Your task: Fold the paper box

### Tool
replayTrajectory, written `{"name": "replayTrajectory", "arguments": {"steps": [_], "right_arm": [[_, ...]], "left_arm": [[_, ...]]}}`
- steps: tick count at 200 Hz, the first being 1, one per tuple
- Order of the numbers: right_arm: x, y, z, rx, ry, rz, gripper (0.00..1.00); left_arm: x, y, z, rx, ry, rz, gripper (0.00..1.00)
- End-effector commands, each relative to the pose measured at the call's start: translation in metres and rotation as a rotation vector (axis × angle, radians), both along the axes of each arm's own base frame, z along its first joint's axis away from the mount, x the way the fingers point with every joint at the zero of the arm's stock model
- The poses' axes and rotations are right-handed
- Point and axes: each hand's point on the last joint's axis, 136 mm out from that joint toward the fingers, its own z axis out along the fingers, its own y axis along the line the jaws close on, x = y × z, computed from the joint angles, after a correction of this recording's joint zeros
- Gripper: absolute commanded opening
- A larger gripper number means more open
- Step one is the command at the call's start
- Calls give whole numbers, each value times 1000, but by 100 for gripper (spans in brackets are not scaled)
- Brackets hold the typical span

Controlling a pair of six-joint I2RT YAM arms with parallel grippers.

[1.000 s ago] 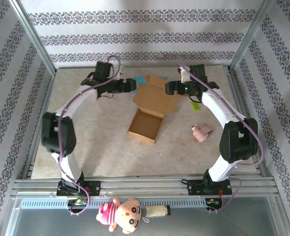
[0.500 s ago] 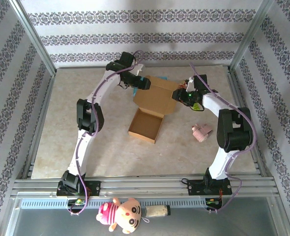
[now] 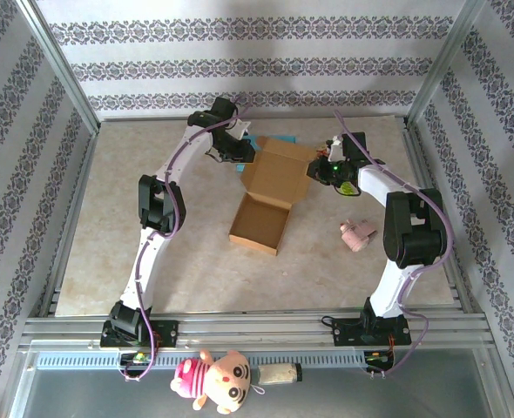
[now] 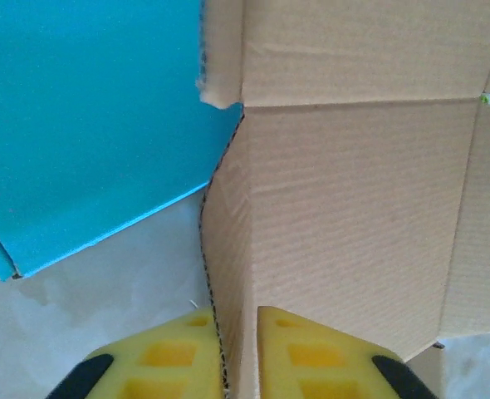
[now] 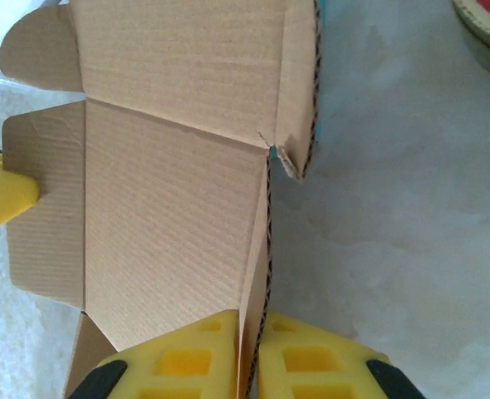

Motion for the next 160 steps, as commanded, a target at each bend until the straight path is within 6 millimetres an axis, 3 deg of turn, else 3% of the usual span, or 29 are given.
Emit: {"name": "replayTrajectory", "arguments": {"steps": [1,29,65,78,86,95,113,133,160], "right_arm": [[1,17,31,-11,-100,83,10],[-2,31,61,-124,-250,157,10],[-16,31,75,-354,-447,202,21],[-24,28,82,-417,-515,213,33],[-28,24,89,-447,-562,211,49],[-33,20,100,-472,-613,202,59],[-40,14,124,-487,-688,191,67],[-46,13,147,-483,-721,202,82],[-66,45,174,-391,-779,404,94]], "left_arm": [[-7,5,18,-9,-17,-17,3],[-11,7,44,-17,-177,-68,0],[-17,25,76,-2,-639,-78,0],[-27,31,82,-15,-811,-82,0],[-33,33,82,-21,-877,-86,0],[-39,34,81,-30,-920,-106,0],[-43,36,79,-37,-969,-94,0],[-51,39,90,-81,-1081,-69,0],[-65,37,102,-116,-1194,-100,0]]}}
